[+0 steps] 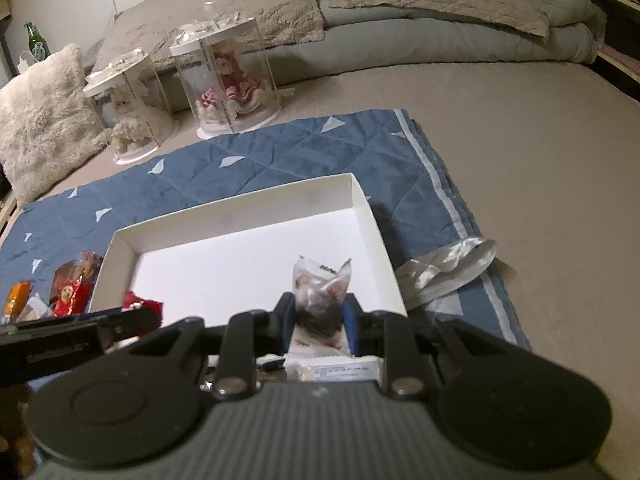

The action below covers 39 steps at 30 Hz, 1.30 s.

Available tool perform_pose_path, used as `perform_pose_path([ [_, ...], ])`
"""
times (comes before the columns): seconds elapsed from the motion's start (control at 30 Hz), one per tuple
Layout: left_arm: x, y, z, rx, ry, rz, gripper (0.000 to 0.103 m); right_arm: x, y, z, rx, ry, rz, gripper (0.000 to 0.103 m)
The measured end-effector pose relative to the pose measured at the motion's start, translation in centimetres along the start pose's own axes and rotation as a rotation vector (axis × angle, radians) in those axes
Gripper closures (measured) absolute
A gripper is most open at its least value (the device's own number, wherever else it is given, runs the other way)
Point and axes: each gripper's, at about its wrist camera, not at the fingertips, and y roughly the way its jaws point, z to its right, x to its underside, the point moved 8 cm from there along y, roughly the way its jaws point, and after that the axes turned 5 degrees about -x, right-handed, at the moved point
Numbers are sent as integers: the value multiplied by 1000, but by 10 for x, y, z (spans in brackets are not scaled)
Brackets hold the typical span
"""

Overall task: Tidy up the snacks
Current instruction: 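Drop both snacks into the tray and open both tools, then move both tools back over the remaining snacks on the mat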

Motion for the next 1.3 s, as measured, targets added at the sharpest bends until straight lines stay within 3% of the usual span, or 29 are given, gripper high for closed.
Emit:
perform_pose_path([
  [0.13,1,8,-2,8,-24,-3,48,-4,5,1,23,-2,3,73],
  [0.4,5,9,-10,-58,28,-41,42,-3,16,11,54,44,0,71],
  [0.6,10,5,-15,-90,47,-65,37,2,14,11,64,31,-38,56],
  [0.73,14,3,-15,-93,60,-78,23,9,12,7,64,-9,-79,43],
  [1.03,25,-9,-18,-135,105,-109,3,21,-2,4,72,-44,-99,21],
  [1.3,29,-27,-32,-175,102,-112,0,31,-20,6,125,-76,-82,1],
])
